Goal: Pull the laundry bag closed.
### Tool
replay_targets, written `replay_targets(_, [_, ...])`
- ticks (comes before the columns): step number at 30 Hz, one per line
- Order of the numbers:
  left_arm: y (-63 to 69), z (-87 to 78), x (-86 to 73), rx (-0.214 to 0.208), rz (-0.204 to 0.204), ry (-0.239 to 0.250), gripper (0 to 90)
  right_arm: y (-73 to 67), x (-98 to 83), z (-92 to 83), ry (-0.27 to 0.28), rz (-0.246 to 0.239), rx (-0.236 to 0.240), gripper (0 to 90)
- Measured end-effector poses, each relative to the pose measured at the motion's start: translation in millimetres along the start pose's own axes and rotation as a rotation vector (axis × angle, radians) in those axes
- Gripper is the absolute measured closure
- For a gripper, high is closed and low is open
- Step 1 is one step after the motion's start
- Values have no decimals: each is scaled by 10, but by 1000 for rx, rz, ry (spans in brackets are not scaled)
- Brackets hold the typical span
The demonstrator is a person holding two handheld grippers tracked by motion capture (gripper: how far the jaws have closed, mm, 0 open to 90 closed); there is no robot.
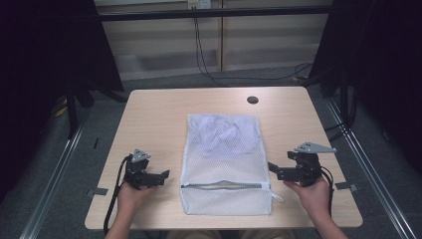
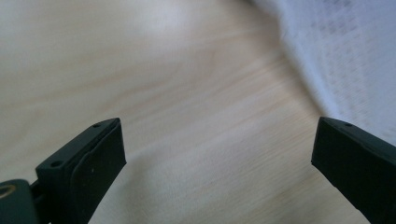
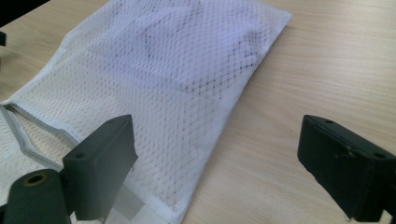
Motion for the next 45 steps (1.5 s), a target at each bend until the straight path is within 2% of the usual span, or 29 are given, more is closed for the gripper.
replay_targets(3, [6,-55,38,5,1,30,27,15,7,11,-15,9,-8,93])
replay_targets(4, [-4,-85,46,-7,19,26,26,16,8,19,-18,11,-5,96])
replay_targets(5, [10,-97,52,-14,3,40,26,16,8,19,-18,11,-5,96])
replay_targets(9, [-2,-132,60,-13,17,22,29,-19,25,48,-28,1,-3,102])
replay_targets(14, [-5,-156,64,-12,19,24,30,-53,41,82,-42,-11,2,108])
replay_targets(15, [-6,-170,73,-15,29,22,33,-68,47,102,-44,-13,8,108])
replay_targets(22, [-4,-183,88,-40,21,16,40,-123,66,174,-57,-8,18,108])
replay_targets(32, [3,-213,116,-48,35,27,46,-292,128,292,-90,-37,40,118])
replay_targets(36, [-5,-218,116,-54,22,25,49,-375,160,384,-105,-44,63,117])
replay_targets(38, [-9,-230,116,-62,30,22,49,-441,182,460,-110,-39,79,118])
replay_targets(39, [1,-229,118,-64,17,31,49,-441,182,460,-110,-39,79,118])
replay_targets(45, [-3,-251,122,-74,26,33,50,-541,210,580,-125,-32,112,132])
Point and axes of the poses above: each handheld gripper's, and its own axes: z roughly forward along the jaws, x roughly out of its top, y roughly to its right, the point moved 2 cm from there along z, roughly forward along the jaws, and after that the axes turned 11 degrees about x, right-handed, at the moved point
